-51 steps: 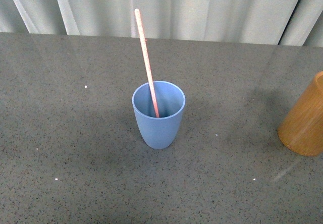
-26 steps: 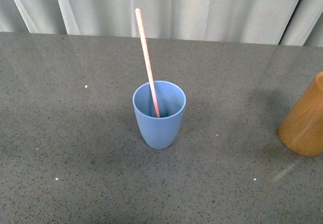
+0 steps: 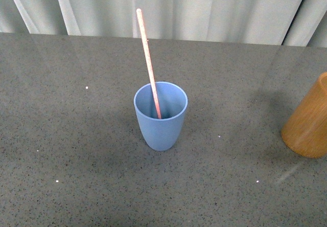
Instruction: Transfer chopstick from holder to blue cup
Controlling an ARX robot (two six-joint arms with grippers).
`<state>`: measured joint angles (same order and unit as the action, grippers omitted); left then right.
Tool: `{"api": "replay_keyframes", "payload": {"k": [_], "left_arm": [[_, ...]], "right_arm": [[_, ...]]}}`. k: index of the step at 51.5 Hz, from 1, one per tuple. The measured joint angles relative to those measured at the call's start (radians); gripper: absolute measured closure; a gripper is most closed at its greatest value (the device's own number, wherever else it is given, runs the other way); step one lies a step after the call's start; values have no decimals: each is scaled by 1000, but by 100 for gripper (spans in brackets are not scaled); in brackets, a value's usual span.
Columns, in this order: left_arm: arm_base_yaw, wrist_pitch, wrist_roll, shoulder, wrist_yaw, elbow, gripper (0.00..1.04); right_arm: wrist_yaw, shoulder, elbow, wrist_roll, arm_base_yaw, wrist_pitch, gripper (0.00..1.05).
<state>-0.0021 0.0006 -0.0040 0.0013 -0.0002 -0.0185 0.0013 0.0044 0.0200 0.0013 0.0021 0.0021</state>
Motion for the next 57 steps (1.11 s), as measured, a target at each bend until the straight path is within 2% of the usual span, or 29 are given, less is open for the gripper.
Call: {"api": "replay_keyframes", "payload": {"k": [4, 14, 16, 20, 57], "left_arm": [[0, 0, 0, 0, 0, 0, 7], [0, 0, 0, 0, 0, 0, 7], [0, 0, 0, 0, 0, 0, 7], [0, 0, 0, 0, 0, 0, 7], [0, 0, 0, 0, 0, 0, 7]], "right_arm": [[0, 0, 0, 0, 0, 0, 58], [0, 0, 0, 0, 0, 0, 14], [0, 0, 0, 1, 0, 0, 8], [0, 0, 0, 1, 0, 0, 10], [0, 0, 0, 1, 0, 0, 10]]}}
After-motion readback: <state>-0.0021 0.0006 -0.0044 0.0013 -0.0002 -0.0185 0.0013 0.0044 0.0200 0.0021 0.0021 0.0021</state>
